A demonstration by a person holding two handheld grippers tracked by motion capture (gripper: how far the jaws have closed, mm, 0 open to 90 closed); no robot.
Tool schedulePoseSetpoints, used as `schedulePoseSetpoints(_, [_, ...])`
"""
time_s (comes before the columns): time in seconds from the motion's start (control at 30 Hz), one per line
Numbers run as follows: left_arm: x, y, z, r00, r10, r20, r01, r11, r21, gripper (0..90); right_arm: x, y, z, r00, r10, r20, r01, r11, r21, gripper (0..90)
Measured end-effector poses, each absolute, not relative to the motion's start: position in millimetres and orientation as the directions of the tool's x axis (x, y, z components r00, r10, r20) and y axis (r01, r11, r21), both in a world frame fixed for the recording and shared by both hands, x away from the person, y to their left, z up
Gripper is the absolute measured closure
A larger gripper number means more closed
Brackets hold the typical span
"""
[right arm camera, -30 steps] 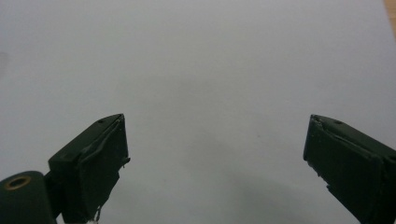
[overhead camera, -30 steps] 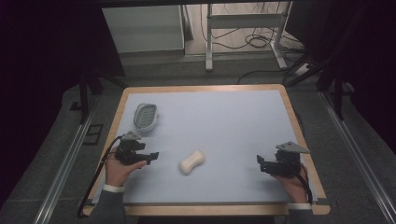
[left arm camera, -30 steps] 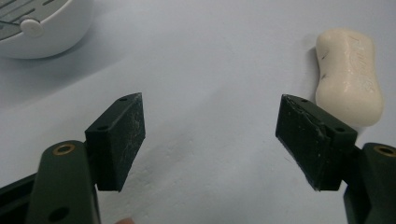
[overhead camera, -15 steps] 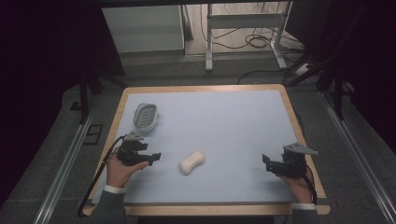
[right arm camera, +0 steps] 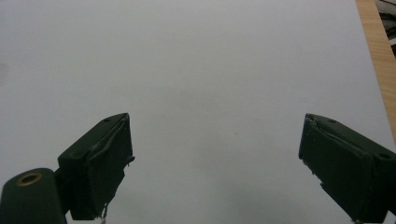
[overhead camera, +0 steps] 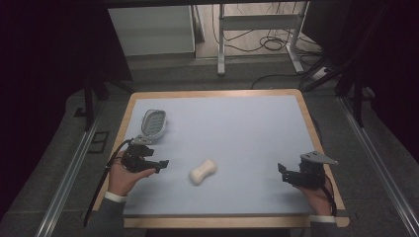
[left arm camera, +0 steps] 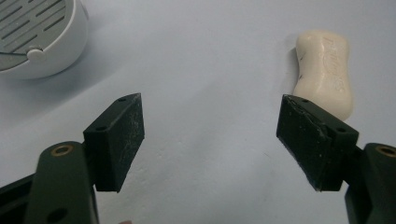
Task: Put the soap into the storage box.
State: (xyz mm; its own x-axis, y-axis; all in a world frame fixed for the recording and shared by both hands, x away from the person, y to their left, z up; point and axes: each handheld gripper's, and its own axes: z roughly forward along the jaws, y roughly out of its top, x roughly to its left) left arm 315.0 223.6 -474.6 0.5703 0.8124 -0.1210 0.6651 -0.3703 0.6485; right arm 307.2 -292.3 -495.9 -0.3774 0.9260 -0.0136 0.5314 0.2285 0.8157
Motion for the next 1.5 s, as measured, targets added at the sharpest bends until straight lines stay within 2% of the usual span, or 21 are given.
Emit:
schedulePoseSetpoints(0.53, [319, 204, -456, 0.608, 0.789, -0.09, 0.655, -0.434, 0.619, 22.4, 306, -297, -496, -0.376, 0.927, -0.005, 0.544, 0.225, 0.808, 10.3])
schedulePoseSetpoints(1.5, [327, 156, -448, 0.677, 0.734, -0.059, 0.627, -0.534, 0.567, 22.4, 307, -299, -497, -0.369, 0.93, 0.001, 0.561, 0.222, 0.798, 11.2])
